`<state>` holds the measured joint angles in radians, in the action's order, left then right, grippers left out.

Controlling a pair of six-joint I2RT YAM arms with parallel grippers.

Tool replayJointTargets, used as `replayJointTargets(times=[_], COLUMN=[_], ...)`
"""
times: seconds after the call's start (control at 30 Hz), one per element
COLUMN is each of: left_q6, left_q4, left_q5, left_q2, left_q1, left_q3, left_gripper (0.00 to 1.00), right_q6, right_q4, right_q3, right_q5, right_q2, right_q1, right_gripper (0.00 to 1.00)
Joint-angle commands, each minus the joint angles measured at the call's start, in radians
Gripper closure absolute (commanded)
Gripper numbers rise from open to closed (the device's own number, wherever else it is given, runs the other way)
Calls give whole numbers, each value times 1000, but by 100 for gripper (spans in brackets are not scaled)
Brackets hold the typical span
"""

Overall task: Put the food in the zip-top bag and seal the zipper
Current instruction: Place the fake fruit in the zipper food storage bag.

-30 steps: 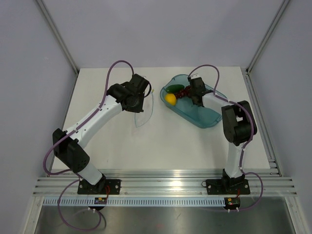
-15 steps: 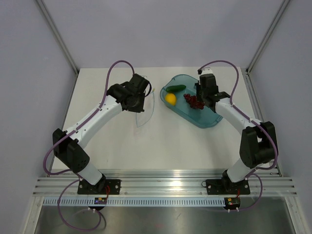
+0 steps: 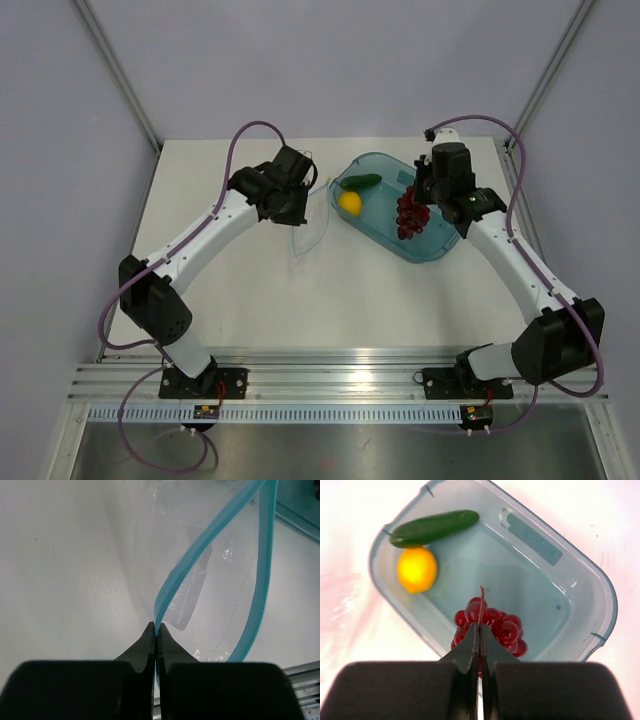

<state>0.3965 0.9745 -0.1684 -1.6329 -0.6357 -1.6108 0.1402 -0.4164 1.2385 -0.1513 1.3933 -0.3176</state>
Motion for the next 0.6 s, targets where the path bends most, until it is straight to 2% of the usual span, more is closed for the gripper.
replayJointTargets(times=[0.0,0.17,0.37,0.57], left_q6=[13,30,42,18], left_q4=[-53,-51,-54,-57], left_q5=[64,99,133,204], left_q2=[-44,-97,-125,-157], left_q1=[-4,-5,-5,-2], left_q3=[-73,-109,-141,-164], left_gripper=[100,100,100,100], right_q6=[22,15,-5,36], right_q4=[-30,-79,-144,-128], right_q3=[139,255,423,538], right_q5=[56,68,36,116], right_q2=[-71,-94,-67,-34], right_q1=[0,-55,-195,-261], right_gripper=[100,100,100,100])
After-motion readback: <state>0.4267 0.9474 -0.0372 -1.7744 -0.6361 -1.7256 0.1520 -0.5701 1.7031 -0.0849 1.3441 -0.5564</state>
